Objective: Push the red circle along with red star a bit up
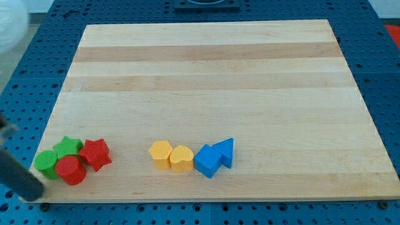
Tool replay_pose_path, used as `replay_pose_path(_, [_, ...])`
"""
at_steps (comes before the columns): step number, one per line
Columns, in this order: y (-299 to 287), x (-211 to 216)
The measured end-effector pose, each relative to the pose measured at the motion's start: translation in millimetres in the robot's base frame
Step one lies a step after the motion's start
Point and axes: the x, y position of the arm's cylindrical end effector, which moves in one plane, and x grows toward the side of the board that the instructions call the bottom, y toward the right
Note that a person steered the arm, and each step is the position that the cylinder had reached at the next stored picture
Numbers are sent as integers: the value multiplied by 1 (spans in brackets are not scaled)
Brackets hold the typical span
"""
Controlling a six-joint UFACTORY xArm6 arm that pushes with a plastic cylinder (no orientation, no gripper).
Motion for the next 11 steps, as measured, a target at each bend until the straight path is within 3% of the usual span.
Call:
replay_pose_path(3, [10,-22])
replay_pose_path(8, [55,-2])
replay_pose_path(11, [116,-17])
